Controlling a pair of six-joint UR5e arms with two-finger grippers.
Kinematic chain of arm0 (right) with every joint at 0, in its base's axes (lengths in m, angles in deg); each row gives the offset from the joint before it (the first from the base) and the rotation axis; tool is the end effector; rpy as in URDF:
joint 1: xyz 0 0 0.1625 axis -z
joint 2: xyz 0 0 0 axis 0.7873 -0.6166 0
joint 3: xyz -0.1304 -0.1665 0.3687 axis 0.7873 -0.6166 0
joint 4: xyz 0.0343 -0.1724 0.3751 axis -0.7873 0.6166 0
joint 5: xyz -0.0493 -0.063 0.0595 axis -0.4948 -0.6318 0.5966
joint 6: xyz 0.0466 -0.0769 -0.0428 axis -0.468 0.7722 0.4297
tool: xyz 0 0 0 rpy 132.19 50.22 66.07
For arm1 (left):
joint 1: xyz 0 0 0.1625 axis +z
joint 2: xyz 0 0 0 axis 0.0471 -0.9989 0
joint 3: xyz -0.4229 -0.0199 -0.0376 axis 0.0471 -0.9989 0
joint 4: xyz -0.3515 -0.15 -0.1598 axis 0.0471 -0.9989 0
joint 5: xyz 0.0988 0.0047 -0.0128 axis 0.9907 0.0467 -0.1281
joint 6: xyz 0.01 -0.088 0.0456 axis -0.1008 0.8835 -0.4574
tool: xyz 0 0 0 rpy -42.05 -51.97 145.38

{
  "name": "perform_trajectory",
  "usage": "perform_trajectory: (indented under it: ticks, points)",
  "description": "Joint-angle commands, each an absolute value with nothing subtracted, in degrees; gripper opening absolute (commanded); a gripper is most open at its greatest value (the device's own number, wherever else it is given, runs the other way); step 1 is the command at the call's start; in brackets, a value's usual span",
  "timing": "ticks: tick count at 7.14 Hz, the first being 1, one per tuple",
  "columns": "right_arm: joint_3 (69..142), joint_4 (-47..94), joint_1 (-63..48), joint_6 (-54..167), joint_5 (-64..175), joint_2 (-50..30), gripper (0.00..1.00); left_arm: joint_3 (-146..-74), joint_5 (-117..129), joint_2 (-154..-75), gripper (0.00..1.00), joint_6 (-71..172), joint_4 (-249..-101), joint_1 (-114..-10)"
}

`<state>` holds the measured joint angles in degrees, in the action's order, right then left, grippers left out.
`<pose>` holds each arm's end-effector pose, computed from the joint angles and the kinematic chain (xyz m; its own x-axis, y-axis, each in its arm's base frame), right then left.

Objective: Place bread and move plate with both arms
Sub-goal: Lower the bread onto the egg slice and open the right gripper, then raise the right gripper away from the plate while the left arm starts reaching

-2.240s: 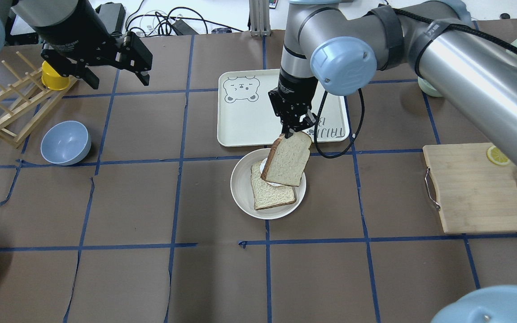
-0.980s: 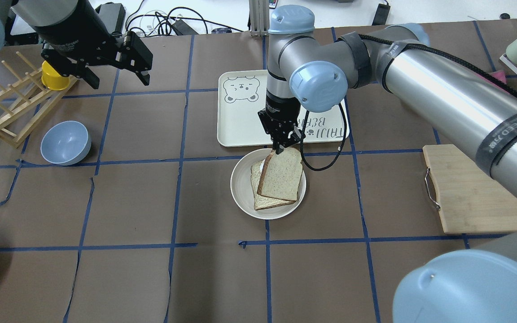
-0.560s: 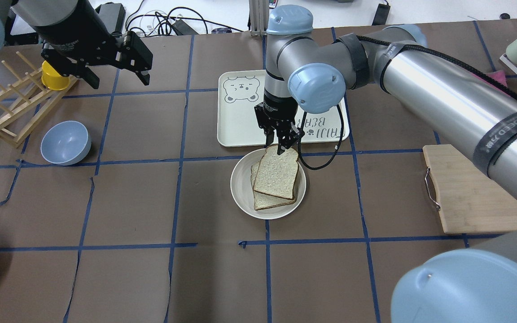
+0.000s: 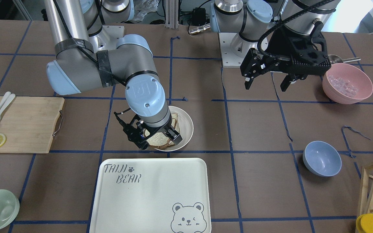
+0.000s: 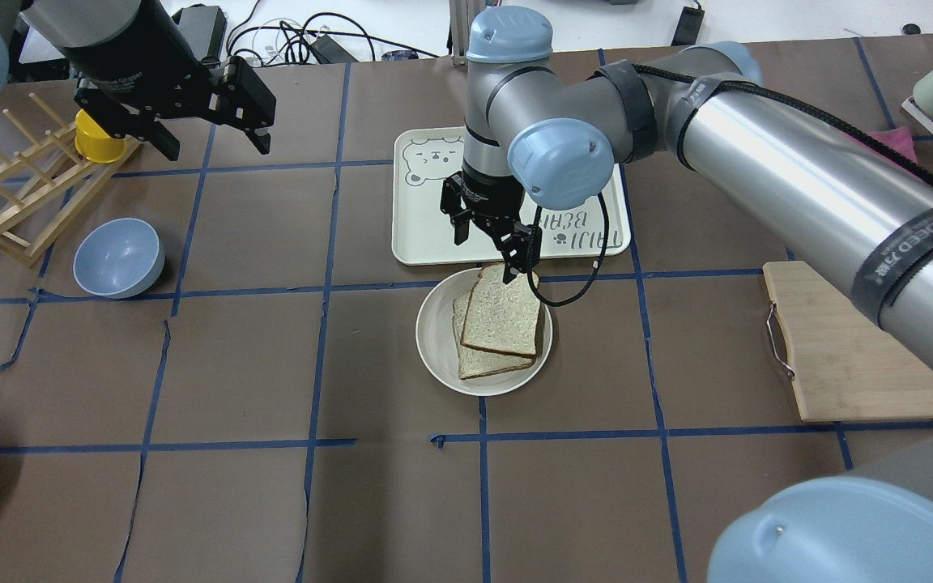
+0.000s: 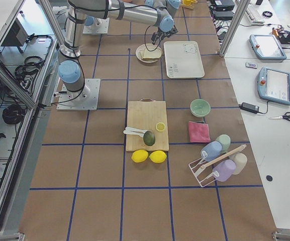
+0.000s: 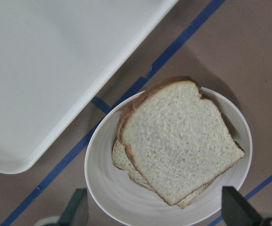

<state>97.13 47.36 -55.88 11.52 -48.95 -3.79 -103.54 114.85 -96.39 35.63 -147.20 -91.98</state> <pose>0.3360 -0.5609 0.2948 -0.7178 0.6925 0.0718 0.6898 0.6934 0.2083 -0.1314 -0.5114 0.5261 -0.9990 -0.0029 0.0450 -0.0072 0.9953 -0.0963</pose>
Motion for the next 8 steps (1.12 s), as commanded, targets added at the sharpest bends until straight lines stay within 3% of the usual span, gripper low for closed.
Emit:
perform_trajectory:
  ticks: [1,5,8]
  points:
    - [97.32,47.29,-52.59,28.37,-51.91,-9.32,1.0,-103.61,115.0,-96.39,1.0,35.58,-147.2,-91.91]
    - [97.85,40.39,-41.76,58.96,-56.79,-19.54,1.0,-106.05,114.13,-96.83,1.0,36.01,-147.02,-91.82]
    - [98.11,39.73,-41.41,67.32,-60.17,-20.79,1.0,-118.76,107.04,-97.62,1.0,41.01,-132.41,-92.35]
